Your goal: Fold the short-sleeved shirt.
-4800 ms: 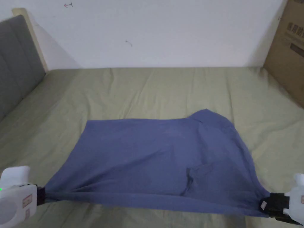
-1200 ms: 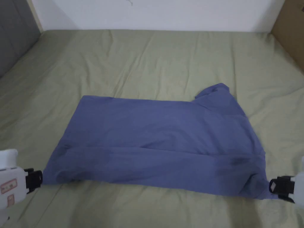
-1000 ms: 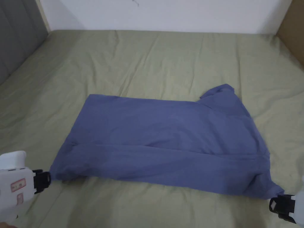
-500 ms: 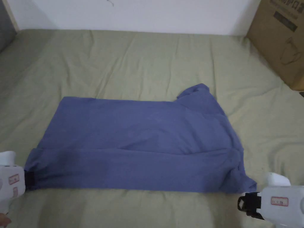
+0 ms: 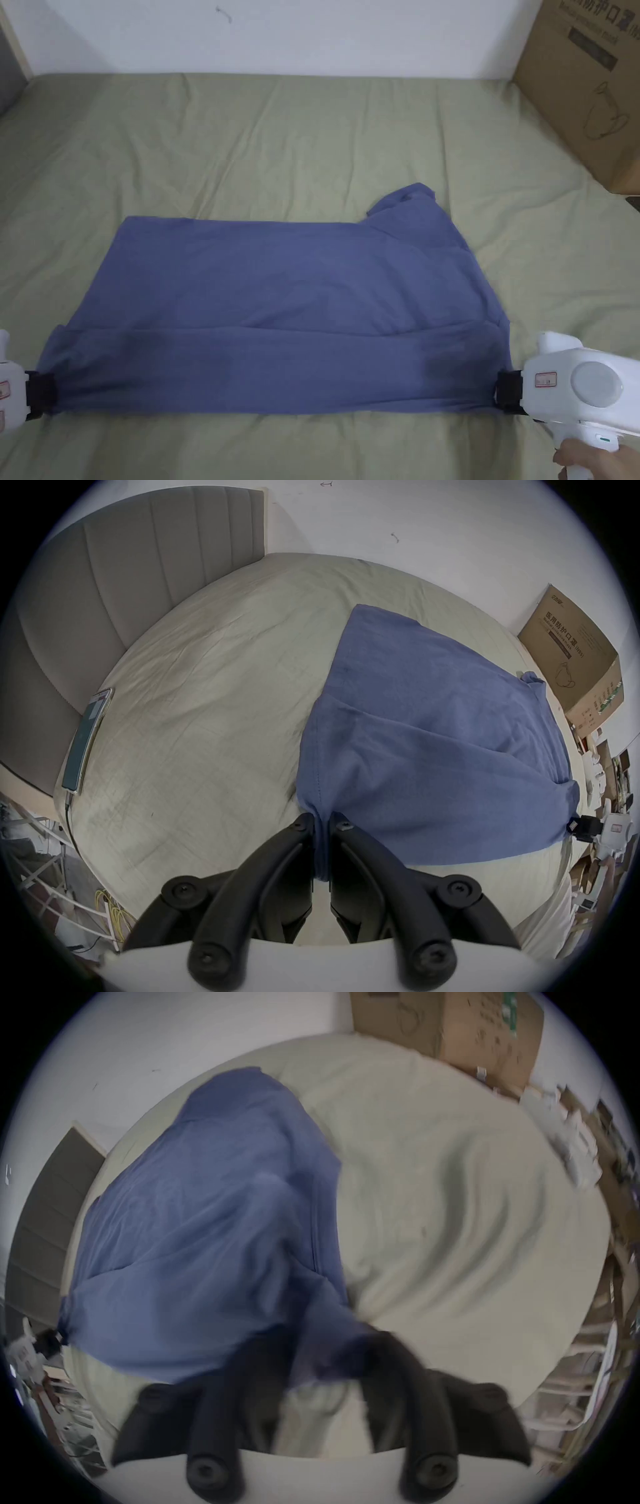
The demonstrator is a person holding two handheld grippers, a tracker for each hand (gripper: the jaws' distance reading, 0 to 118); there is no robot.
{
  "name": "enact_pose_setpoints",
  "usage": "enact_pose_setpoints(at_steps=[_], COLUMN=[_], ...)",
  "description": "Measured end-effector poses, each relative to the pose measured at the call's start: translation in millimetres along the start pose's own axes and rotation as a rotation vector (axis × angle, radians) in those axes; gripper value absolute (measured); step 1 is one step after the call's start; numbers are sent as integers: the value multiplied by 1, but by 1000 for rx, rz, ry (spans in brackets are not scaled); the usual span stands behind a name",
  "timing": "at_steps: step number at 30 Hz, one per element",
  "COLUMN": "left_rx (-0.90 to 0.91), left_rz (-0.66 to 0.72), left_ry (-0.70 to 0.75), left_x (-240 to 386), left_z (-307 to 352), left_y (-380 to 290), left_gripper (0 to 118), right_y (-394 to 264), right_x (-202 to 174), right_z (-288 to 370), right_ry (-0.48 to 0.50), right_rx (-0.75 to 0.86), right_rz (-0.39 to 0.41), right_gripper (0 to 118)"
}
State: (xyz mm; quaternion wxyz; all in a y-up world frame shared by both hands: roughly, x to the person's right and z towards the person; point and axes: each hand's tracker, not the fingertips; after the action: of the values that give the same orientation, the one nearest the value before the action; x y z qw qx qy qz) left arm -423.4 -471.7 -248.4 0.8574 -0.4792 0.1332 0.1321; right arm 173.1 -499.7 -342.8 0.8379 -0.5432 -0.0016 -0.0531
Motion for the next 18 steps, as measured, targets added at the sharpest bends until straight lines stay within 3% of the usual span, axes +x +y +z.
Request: enact_pose_setpoints(at_steps=[3,6,15,18], left_rx=[6,17,31,-15], left_rz=[-36,-53,-60,-46], left_ry=[8,5,-9,12], left_x=[4,4,-4,-8], left_z=[7,20,77,79], left_y=[1,2,-37,-64], left_gripper=[7,7,7,7], right_y=[1,5,-11,-38], right_x=[10,20,37,42], right_z=[0,10,67,70], right_ry=[72,98,133,118], right_rx=[-44,-37,-14,-48], right_rz=[-94,-120,26,23], right_gripper=[12,10,9,9])
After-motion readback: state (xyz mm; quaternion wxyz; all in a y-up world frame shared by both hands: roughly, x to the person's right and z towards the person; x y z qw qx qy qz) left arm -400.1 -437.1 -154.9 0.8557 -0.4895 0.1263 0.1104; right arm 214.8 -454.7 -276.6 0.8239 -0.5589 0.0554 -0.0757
